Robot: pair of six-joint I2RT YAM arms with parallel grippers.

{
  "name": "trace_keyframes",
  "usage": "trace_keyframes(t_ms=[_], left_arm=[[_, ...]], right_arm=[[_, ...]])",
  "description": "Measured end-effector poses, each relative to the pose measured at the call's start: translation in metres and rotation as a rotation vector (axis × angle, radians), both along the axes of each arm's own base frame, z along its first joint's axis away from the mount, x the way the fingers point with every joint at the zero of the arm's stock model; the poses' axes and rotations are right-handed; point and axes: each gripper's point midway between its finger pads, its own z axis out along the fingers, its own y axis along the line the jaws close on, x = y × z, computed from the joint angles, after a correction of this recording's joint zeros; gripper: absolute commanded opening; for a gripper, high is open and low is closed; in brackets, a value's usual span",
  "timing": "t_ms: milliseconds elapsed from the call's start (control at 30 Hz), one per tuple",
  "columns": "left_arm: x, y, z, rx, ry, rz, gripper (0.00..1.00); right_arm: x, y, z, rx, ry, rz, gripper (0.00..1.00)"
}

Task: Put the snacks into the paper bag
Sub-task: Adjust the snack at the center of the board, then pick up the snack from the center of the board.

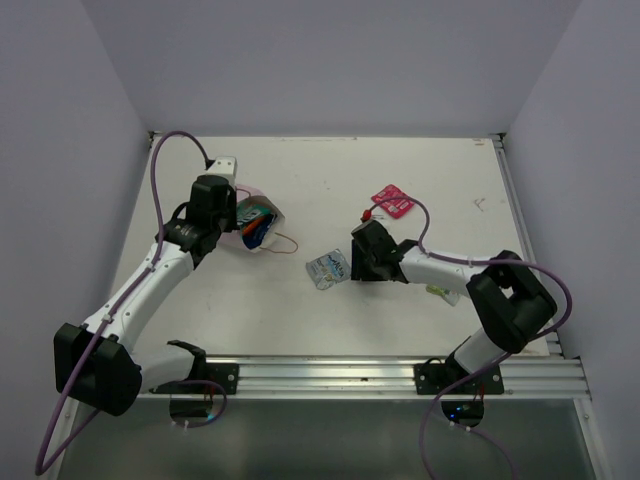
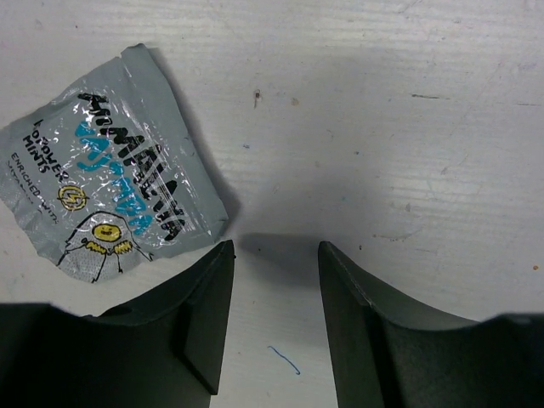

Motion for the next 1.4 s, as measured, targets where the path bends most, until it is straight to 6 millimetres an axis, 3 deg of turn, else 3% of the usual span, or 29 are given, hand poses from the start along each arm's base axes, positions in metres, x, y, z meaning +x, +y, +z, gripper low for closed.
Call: trace_keyframes(t_ms=[367, 933, 1067, 1167, 1400], left_arm=[[0.000, 0.000, 0.000, 0.000, 0.000, 0.000, 0.00], [0.000, 0.000, 0.000, 0.000, 0.000, 0.000, 0.00], [0.000, 0.000, 0.000, 0.000, 0.000, 0.000, 0.00], [0.000, 0.000, 0.000, 0.000, 0.000, 0.000, 0.00], [0.000, 0.000, 0.000, 0.000, 0.000, 0.000, 0.00]], right_arm=[[-0.009, 0.009, 0.001, 0.019, 0.060, 0.061, 0.50], [0.006, 0.041, -0.001, -0.028, 0.070, 0.149, 0.49], [0.009, 0.042, -0.002, -0.041, 0.071, 0.153, 0.42], [0.012, 0.040, -0.004, -0.066, 0.069, 0.151, 0.32], [0.018, 0.038, -0.011, -0.105, 0.060, 0.156, 0.00]])
